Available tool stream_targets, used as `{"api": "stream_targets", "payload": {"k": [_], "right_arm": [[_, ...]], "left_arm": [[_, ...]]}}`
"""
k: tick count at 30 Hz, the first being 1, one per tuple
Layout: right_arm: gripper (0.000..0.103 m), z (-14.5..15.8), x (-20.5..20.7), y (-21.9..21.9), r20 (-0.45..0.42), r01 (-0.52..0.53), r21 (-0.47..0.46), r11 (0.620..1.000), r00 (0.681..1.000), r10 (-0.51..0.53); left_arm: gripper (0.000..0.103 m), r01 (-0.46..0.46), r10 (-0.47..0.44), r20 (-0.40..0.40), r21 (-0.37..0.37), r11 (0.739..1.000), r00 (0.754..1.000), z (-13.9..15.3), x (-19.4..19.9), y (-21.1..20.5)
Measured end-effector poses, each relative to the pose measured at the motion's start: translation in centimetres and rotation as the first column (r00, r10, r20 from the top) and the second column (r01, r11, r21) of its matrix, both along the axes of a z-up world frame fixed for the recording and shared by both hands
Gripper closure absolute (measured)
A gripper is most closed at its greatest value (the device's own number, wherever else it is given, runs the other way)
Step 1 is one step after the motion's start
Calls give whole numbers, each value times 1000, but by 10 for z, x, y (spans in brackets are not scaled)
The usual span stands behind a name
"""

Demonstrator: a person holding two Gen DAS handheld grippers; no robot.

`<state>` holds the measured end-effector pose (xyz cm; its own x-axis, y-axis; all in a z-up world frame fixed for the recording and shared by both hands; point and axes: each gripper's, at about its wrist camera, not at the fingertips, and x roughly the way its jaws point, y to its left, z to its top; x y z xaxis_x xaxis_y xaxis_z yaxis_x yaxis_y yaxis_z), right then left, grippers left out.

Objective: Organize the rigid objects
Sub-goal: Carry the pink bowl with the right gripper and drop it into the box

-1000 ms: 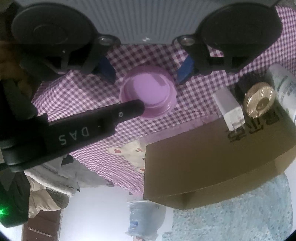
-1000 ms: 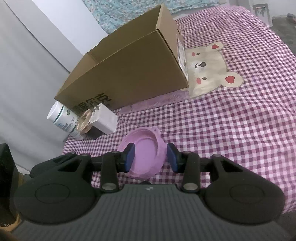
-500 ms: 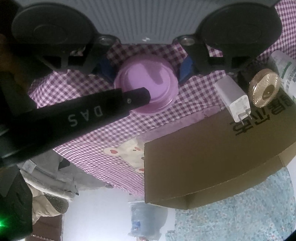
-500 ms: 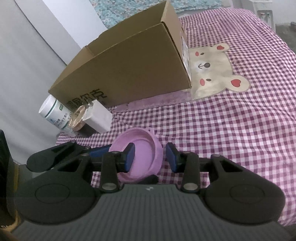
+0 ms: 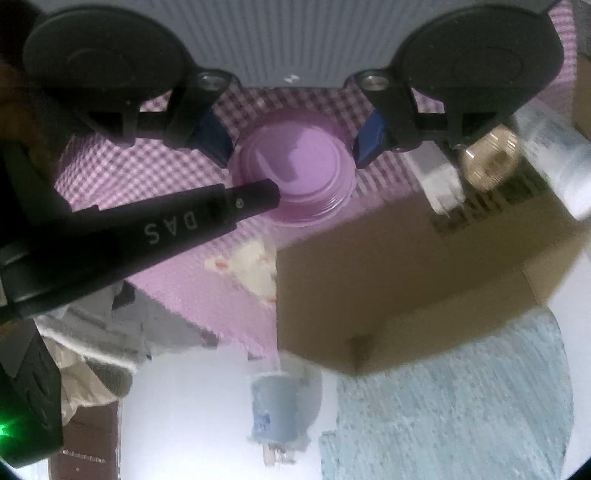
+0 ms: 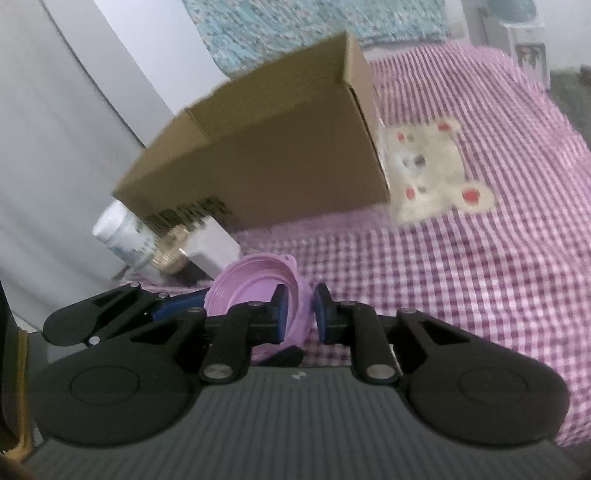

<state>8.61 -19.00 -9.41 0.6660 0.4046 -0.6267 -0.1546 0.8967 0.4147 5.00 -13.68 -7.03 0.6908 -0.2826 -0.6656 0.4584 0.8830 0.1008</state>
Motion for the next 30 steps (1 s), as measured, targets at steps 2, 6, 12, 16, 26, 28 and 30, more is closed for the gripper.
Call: {"api": "stream_targets", "payload": {"k": [2, 6, 12, 16, 26, 28, 30], "right_arm": [[89, 16, -1, 4, 37, -13, -4, 1000, 999, 13], [88, 61, 5, 21, 144, -72, -40, 997, 987, 77], [86, 121, 50, 41, 245, -160, -79, 984, 953, 175], [84, 133, 121, 47, 164, -214, -36, 976, 962, 217], [85, 90, 277, 84, -135, -240, -18, 971, 962, 235], [85, 76, 292, 89, -173, -234, -19, 972, 958, 227], [85, 65, 308, 88, -205, -232, -11, 973, 953, 225]], "left_arm": [[30, -10, 10, 42, 10, 1000, 999, 17, -2, 3], [30, -43, 38, 136, 34, 998, 990, 61, 1, 12], [30, -75, 72, 153, 14, 997, 986, 118, 52, 33], [30, -87, 83, 60, 68, 994, 995, 127, 120, 40], [30, -162, 212, -307, 181, 970, 928, 66, 270, 52], [30, -186, 234, -363, 161, 969, 902, 53, 285, 60], [30, -206, 253, -404, 156, 966, 879, 42, 299, 65]]}}
